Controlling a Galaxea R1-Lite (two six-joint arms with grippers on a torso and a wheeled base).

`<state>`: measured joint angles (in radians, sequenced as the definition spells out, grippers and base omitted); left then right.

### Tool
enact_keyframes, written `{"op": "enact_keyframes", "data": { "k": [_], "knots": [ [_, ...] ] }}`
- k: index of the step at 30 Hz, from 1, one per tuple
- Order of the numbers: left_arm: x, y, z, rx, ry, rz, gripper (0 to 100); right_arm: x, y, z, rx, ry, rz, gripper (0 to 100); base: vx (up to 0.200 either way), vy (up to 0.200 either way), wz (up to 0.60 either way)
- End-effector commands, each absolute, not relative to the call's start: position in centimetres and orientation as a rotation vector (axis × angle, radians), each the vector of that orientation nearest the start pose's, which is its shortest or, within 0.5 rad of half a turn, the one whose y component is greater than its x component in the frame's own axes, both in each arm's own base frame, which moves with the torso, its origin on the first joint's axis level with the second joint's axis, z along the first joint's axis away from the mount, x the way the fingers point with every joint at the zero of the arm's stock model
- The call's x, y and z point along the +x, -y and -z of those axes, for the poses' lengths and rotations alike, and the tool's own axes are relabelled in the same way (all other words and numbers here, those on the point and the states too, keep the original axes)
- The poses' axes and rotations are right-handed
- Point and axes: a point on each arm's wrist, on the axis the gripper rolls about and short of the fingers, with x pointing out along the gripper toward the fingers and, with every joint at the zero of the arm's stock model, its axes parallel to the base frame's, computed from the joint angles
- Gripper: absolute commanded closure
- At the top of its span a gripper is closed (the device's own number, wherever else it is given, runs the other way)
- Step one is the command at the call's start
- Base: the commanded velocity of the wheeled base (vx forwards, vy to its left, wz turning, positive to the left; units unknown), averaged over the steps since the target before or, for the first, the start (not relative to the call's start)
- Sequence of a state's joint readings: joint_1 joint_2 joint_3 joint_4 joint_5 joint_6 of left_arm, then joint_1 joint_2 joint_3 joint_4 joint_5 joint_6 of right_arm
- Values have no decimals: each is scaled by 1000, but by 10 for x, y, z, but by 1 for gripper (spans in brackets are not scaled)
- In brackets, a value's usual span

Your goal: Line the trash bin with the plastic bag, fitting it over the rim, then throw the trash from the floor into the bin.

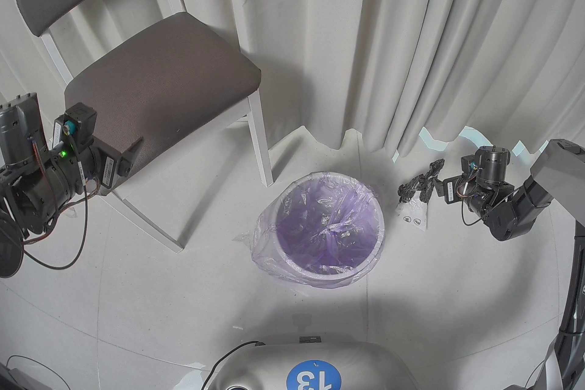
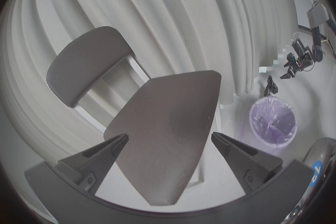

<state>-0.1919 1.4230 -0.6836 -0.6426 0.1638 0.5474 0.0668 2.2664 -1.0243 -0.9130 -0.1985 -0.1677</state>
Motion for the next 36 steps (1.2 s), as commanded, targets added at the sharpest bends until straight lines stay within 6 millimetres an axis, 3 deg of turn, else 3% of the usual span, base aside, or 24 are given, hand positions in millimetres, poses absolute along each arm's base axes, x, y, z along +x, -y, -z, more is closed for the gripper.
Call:
{"op": "enact_keyframes", "data": {
  "k": [1,12,18,26,36],
  "knots": [
    [227,36,-218,566,-108,42,0,421,-24,-53,-178,-356,101,0,0,0,0],
    [230,37,-252,548,10,7,0,454,-28,-41,88,-454,91,0,0,0,0],
    [233,38,-264,541,51,0,0,471,-27,-12,122,-493,105,0,0,0,0],
    [232,42,-276,534,97,5,0,496,-7,31,164,-495,155,0,0,0,0],
    [232,49,-276,529,120,32,0,529,-16,64,414,-404,181,0,0,0,0]
  ]
}}
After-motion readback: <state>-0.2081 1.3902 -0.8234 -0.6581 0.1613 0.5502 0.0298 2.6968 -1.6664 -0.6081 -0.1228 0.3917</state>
